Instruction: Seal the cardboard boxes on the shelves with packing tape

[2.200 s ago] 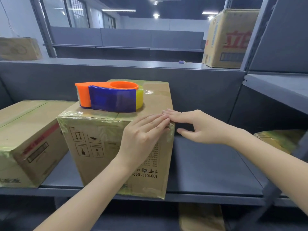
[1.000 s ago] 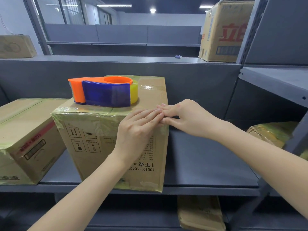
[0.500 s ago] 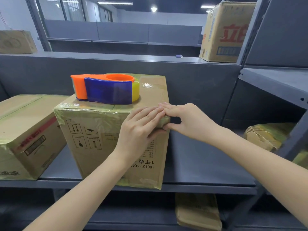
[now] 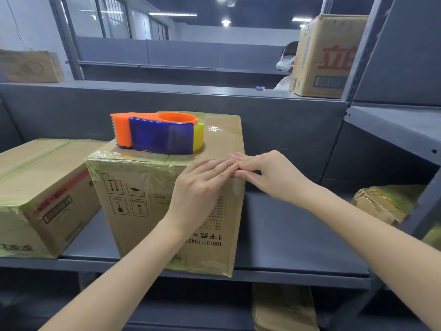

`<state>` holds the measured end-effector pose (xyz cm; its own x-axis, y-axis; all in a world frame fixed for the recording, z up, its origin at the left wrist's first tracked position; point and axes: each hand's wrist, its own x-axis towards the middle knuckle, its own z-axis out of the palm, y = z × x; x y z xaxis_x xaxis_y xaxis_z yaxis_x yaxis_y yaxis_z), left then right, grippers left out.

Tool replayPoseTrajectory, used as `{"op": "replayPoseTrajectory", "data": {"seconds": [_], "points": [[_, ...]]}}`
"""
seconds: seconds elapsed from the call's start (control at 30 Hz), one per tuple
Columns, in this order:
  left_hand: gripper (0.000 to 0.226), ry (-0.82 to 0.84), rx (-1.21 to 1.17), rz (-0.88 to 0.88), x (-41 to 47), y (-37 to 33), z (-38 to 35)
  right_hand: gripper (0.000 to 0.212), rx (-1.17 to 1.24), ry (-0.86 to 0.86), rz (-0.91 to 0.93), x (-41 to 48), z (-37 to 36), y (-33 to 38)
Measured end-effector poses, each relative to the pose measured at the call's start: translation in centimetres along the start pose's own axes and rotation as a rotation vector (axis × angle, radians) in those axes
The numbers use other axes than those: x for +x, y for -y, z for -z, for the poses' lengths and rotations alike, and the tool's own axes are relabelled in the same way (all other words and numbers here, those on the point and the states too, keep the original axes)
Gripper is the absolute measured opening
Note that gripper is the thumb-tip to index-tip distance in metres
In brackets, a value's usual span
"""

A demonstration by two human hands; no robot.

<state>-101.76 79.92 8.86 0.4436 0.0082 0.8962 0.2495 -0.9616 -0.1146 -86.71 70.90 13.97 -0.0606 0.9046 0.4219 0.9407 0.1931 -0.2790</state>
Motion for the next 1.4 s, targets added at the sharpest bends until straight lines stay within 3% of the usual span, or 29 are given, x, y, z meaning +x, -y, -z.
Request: {"op": "replayPoseTrajectory", "data": {"seconds": [0.43,0.8,1.07,1.4], "points": [[0.028,0.162,-0.208,0.172,0.6,-0.8,2.0,0.031,0.181,-0.091,-0.033,-0.7,-1.5,0.4],[0.029,0.189,-0.044,0.244,-1.7,1.3,6.0,0.032,0.262,-0.228,-0.169,-1.1,-3.1,1.7],[0.027,0.182,-0.051,0.354,-5.0,5.2,11.0,0.038,0.024,-0.329,-0.285,-1.5,-5.3,3.8],[0.028,0.253,-0.216,0.447,-10.2,7.5,14.5,0.057,-0.005,-0.385,-0.475,-3.6,-7.9,8.4]]}}
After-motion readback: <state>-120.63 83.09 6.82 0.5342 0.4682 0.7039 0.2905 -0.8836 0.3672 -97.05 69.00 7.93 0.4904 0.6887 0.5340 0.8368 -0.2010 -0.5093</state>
